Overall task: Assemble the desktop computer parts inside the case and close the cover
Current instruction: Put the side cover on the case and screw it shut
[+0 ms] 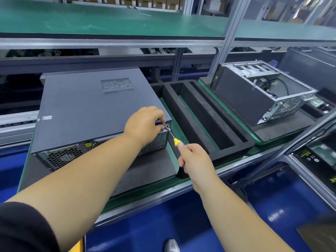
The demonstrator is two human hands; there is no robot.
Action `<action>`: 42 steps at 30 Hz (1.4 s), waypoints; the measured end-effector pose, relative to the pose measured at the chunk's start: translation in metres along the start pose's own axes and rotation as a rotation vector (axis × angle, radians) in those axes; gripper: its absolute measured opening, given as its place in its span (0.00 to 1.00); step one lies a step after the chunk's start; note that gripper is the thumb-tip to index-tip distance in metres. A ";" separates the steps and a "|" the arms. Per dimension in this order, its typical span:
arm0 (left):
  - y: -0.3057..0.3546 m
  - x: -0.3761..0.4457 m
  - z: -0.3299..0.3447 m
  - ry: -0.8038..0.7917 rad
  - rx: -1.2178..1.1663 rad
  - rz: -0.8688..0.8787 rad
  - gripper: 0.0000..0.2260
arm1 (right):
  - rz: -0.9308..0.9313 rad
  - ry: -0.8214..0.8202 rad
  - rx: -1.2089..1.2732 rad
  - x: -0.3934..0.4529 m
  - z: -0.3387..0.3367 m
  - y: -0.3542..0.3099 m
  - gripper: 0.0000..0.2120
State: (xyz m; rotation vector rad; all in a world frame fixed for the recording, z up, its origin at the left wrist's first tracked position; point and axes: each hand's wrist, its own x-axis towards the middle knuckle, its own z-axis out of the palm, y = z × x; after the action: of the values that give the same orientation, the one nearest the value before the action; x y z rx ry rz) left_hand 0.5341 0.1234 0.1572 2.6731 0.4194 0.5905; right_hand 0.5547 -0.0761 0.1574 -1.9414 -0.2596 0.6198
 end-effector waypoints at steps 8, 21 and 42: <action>-0.002 -0.001 0.001 0.016 0.009 0.008 0.04 | -0.003 0.031 -0.023 0.005 0.012 0.001 0.12; -0.002 -0.001 0.001 0.019 0.036 0.017 0.03 | 0.030 0.042 0.072 0.005 0.012 -0.006 0.20; -0.002 -0.001 0.000 0.018 0.014 -0.001 0.03 | 0.402 -0.058 0.036 0.032 0.025 -0.020 0.26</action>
State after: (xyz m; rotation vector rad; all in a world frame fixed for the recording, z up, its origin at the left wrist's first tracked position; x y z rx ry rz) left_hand 0.5328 0.1242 0.1560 2.6822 0.4320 0.6145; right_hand 0.5705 -0.0338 0.1572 -1.9559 0.1118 0.9359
